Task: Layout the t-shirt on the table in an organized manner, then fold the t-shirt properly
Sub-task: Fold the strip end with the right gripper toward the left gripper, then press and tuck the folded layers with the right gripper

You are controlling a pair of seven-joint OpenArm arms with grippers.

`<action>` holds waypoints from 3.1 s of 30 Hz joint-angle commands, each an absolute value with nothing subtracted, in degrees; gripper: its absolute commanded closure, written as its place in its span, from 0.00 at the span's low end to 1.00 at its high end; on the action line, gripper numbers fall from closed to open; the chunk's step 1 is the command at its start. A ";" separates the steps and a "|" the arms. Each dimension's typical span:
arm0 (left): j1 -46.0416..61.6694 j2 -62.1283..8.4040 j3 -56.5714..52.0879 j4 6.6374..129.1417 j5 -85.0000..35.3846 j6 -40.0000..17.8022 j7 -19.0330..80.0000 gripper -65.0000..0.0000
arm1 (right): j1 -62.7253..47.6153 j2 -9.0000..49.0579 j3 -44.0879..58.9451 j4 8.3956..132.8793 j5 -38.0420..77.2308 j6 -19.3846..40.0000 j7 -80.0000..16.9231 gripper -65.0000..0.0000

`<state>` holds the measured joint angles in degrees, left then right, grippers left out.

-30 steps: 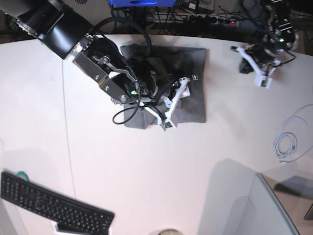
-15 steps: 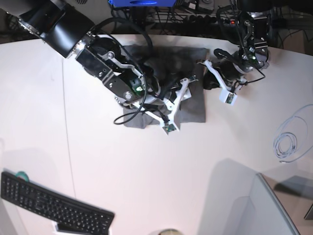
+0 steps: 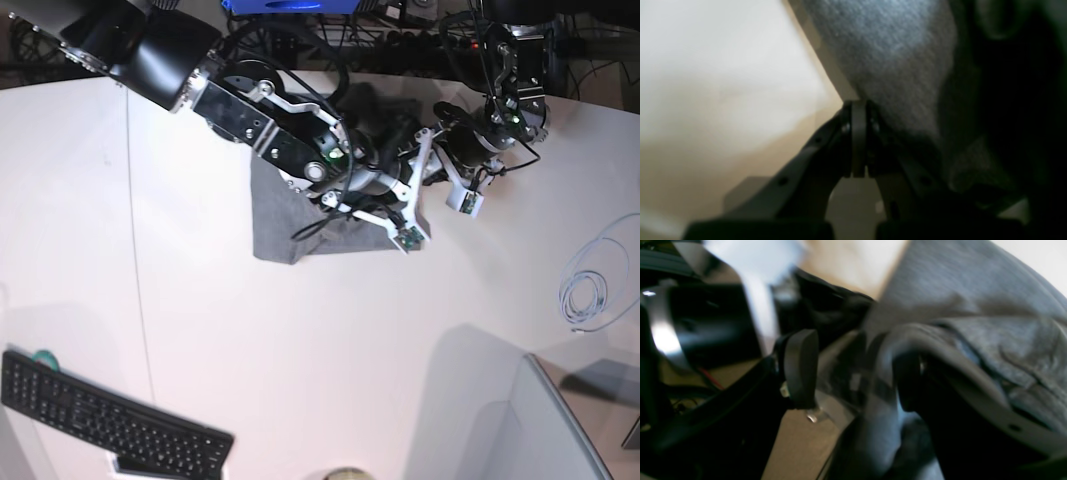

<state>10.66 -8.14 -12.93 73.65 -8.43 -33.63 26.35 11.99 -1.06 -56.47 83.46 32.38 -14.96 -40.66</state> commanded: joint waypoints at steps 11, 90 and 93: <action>15.43 -11.03 -27.12 81.98 -7.16 -33.27 28.35 1.00 | 15.34 -3.30 -56.40 81.54 32.13 -14.29 -37.23 0.48; 18.77 -14.46 -49.98 76.09 -7.69 -40.00 27.91 1.00 | 12.53 7.96 -52.35 98.33 32.04 -11.91 -41.54 1.00; 18.77 -13.76 -46.46 77.32 -7.69 -40.00 27.82 1.00 | 8.48 11.12 -52.70 103.16 32.04 -17.80 -42.51 1.00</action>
